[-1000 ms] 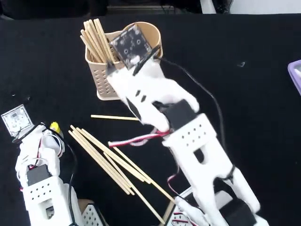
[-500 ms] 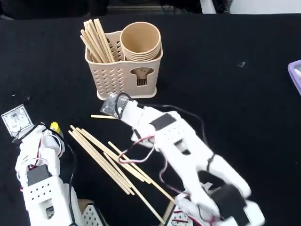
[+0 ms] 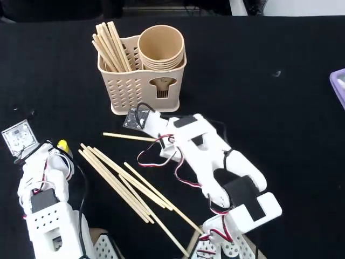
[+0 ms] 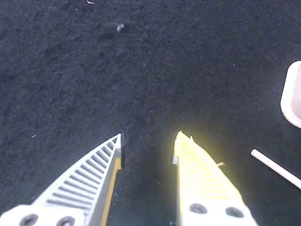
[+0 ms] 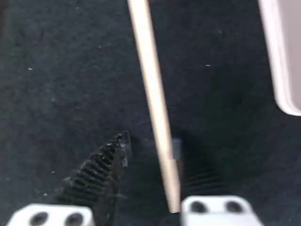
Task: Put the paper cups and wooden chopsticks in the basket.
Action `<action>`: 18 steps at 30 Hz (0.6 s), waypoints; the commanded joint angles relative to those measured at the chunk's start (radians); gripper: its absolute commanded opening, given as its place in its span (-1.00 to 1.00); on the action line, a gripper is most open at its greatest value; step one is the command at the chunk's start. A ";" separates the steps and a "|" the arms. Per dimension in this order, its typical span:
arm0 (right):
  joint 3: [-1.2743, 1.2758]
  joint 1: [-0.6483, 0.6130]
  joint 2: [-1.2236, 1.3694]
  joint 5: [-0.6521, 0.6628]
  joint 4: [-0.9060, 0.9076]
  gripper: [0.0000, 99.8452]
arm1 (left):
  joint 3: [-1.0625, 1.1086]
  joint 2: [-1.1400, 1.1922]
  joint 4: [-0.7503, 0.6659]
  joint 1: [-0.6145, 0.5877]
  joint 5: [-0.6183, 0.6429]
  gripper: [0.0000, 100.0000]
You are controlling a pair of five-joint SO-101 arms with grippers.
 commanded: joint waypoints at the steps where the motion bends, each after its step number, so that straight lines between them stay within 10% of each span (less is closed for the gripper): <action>1: 0.004 0.008 -0.062 0.006 0.031 -0.98 | -0.010 -0.012 -0.020 0.007 -0.008 -0.62; 18: 0.377 -0.192 -0.478 -0.278 0.186 -0.96 | -0.010 -0.012 -0.020 0.005 -0.008 -0.62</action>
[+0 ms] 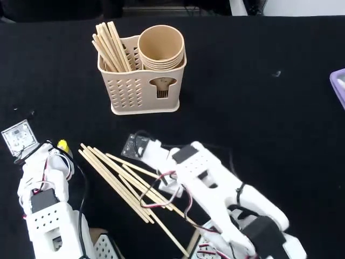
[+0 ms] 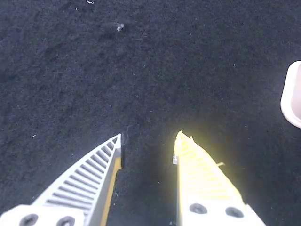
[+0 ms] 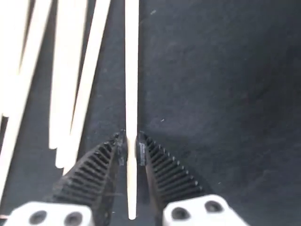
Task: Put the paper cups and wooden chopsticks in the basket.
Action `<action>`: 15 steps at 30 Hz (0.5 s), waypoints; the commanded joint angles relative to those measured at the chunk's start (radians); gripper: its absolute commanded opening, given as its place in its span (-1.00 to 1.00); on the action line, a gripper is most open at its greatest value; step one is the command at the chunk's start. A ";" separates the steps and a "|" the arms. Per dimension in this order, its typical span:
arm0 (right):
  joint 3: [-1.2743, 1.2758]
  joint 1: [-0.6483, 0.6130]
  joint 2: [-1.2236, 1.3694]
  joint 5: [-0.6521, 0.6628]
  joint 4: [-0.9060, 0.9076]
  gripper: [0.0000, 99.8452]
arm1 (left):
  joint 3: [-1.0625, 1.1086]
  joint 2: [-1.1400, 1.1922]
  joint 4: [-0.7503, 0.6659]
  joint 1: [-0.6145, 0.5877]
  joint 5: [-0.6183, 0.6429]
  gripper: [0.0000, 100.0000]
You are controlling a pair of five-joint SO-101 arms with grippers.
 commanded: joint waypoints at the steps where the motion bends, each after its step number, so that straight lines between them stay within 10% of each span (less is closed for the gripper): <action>1: 0.018 -0.018 -0.053 -0.009 0.011 -0.91 | -0.010 -0.012 -0.020 0.005 -0.008 -0.62; 5: -0.007 -0.046 -0.062 -0.008 0.072 -0.61 | -0.010 -0.012 -0.020 0.005 -0.008 -0.62; 15: -0.042 -0.267 -0.053 -0.097 0.023 -0.69 | -0.008 -0.012 -0.020 0.005 -0.008 -0.62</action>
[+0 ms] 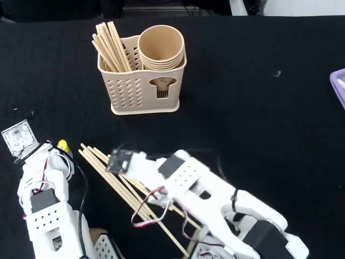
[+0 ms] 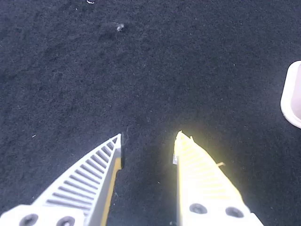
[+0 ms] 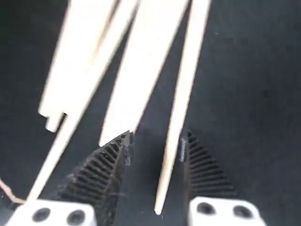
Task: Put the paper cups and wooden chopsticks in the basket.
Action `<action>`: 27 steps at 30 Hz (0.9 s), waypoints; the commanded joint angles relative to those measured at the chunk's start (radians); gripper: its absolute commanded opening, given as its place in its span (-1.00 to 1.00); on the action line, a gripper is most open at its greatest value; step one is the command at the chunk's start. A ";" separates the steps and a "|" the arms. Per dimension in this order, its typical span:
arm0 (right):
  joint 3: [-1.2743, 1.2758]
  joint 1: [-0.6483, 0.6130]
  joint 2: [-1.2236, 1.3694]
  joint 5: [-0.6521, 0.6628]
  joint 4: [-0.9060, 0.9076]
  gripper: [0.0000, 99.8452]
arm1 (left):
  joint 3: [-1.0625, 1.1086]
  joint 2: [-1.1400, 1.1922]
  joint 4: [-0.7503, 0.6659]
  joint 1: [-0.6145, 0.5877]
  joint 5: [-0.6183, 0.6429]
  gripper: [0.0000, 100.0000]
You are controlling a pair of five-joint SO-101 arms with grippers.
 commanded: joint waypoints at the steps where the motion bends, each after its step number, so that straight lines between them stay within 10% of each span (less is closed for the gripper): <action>1: 0.028 -0.046 -0.025 -0.015 -0.061 -0.69 | -0.008 -0.012 -0.020 0.005 -0.008 -0.62; 27: 0.107 -0.041 -0.033 0.028 -0.123 -0.64 | -0.010 -0.012 -0.020 0.007 -0.008 -0.62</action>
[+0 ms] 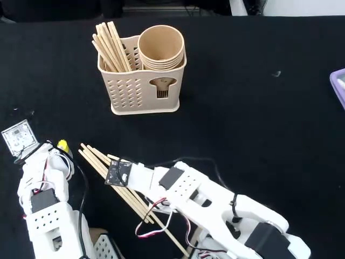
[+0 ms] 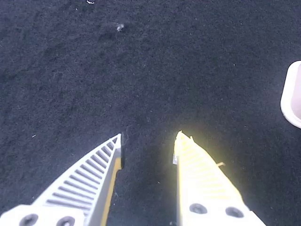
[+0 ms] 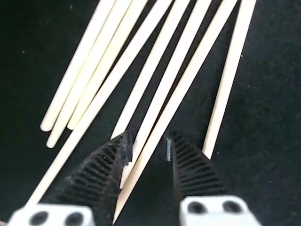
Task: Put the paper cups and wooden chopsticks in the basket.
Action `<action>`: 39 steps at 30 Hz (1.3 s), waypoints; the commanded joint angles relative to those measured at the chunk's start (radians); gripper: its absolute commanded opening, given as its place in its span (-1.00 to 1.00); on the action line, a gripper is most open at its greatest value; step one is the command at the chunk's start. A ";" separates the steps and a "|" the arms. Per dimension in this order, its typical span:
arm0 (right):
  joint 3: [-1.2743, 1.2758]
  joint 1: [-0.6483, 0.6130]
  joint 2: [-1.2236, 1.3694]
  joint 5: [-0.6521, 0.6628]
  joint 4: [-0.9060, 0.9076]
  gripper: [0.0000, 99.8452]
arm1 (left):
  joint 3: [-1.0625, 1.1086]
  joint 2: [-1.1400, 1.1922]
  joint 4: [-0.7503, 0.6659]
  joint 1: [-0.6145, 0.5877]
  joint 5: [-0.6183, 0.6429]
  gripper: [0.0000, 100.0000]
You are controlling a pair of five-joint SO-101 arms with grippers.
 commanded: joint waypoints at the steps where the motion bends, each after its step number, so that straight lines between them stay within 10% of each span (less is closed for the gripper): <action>1: -0.058 -0.011 -0.015 0.005 0.051 -0.58 | -0.010 -0.012 -0.020 0.007 -0.008 -0.62; 24: -0.133 0.021 0.154 -0.023 -0.055 -0.55 | -0.010 -0.012 -0.020 0.005 -0.008 -0.62; 28: -0.137 0.026 0.151 -0.028 -0.057 -0.96 | -0.010 -0.012 -0.020 0.005 -0.008 -0.62; 39: -0.203 0.253 -0.170 -0.021 0.101 -0.98 | -0.012 -0.012 -0.020 0.005 -0.008 -0.62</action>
